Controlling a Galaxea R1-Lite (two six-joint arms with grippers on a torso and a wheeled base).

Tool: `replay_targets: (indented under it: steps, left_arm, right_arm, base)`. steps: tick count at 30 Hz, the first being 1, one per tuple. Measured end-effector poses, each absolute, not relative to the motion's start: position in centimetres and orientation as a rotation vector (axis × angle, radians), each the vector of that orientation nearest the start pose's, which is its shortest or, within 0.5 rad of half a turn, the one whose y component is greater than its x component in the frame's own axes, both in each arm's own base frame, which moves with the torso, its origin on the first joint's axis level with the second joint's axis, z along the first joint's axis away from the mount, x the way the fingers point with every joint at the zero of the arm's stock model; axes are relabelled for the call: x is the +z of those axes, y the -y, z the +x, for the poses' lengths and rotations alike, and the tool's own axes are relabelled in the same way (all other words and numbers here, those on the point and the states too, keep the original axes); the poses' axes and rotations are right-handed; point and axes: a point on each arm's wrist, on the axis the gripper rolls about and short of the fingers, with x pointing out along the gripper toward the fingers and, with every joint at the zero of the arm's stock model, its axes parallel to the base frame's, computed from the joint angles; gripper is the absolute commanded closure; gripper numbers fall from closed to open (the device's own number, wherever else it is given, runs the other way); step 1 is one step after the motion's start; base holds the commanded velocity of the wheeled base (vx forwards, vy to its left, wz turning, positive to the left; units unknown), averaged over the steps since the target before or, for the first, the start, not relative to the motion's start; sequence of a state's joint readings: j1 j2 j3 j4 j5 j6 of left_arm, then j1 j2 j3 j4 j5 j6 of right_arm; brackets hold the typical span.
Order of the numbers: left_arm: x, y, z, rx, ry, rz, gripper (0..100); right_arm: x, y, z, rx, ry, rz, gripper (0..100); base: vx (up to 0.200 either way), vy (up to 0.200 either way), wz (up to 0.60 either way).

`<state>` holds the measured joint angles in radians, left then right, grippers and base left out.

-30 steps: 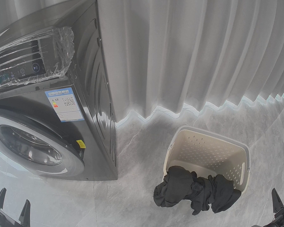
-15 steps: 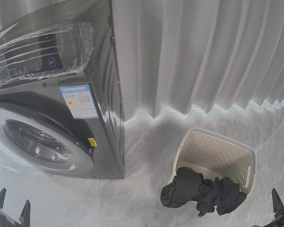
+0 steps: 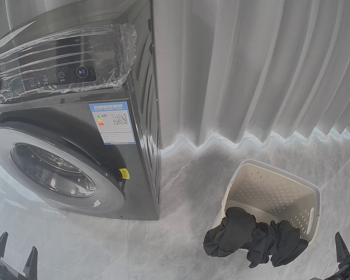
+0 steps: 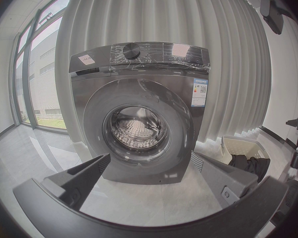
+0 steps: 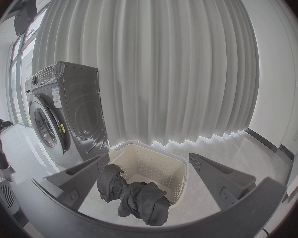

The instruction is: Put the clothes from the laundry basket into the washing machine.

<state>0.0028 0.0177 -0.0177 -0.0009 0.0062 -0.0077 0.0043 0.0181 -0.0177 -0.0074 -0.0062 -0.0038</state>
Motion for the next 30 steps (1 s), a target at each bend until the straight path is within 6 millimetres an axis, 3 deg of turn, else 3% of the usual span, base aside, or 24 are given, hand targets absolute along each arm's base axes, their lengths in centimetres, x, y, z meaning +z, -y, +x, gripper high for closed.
replay_targets:
  steps: [10,25,30]
  left_arm:
    - [8.09,-0.01,-2.28,0.010,0.001,-0.004,0]
    - [8.09,-0.01,-2.28,0.010,0.001,-0.005,0]
    - [8.09,-0.01,-2.28,0.010,0.001,0.000,0]
  right_arm:
    - [8.16,0.02,-2.27,-0.001,0.007,-0.004,0]
    - [8.16,0.03,-2.27,0.000,0.007,-0.004,0]
    - [8.16,0.02,-2.27,0.001,0.007,-0.004,0]
  base:
    - [0.000,0.020,0.00]
    - [0.000,0.200,0.00]
    - [0.000,0.000,0.00]
